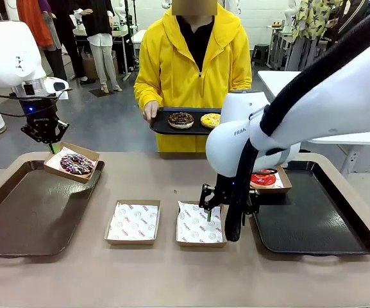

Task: Individually package the donuts and arrange them on the tray.
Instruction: Place the picked Paper togo box on the Handle tray while simultaneously picking up another Paper togo box from the table with the other hand.

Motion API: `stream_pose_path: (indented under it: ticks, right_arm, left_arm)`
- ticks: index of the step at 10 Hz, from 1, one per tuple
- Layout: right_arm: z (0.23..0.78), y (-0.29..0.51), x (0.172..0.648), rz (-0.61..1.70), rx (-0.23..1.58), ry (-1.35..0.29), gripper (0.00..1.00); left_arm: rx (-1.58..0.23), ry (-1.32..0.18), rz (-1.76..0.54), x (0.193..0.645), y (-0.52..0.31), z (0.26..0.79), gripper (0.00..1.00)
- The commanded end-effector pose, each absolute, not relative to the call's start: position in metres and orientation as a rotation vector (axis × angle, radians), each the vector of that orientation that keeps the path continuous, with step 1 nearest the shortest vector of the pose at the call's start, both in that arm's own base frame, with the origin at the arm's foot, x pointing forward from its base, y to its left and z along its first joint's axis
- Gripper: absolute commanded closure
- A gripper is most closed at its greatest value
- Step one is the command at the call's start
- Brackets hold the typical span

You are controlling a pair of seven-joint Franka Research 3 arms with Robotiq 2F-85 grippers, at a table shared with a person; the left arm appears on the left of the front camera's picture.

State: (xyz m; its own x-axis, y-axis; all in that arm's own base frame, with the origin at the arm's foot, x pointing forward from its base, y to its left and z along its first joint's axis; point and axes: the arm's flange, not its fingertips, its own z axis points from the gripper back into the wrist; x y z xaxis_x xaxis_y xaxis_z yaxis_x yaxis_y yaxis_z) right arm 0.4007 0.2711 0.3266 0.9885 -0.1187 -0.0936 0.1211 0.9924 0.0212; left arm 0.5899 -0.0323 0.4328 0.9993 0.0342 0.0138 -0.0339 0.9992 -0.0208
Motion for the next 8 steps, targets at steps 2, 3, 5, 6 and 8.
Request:
stream_pose_path:
  ticks: [2, 3, 5, 6, 8]
  right_arm:
    - [0.311, 0.269, 0.393, -0.159, 0.014, 0.025, 0.00]
    - [0.306, 0.270, 0.394, -0.160, 0.014, 0.022, 0.00]
    - [0.302, 0.270, 0.397, -0.164, 0.017, 0.019, 0.00]
    - [0.302, 0.270, 0.399, -0.165, 0.024, 0.009, 0.00]
    - [0.310, 0.273, 0.399, -0.168, 0.019, -0.041, 0.00]
  left_arm:
    - [0.020, -0.043, 0.069, 0.589, -0.036, 0.407, 0.99]
    - [0.021, -0.039, 0.069, 0.588, -0.037, 0.403, 0.99]
    - [0.009, -0.028, 0.049, 0.582, -0.031, 0.401, 0.99]
    - [0.003, -0.022, 0.034, 0.577, -0.031, 0.403, 0.99]
    - [-0.001, -0.024, 0.012, 0.569, -0.030, 0.406, 0.99]
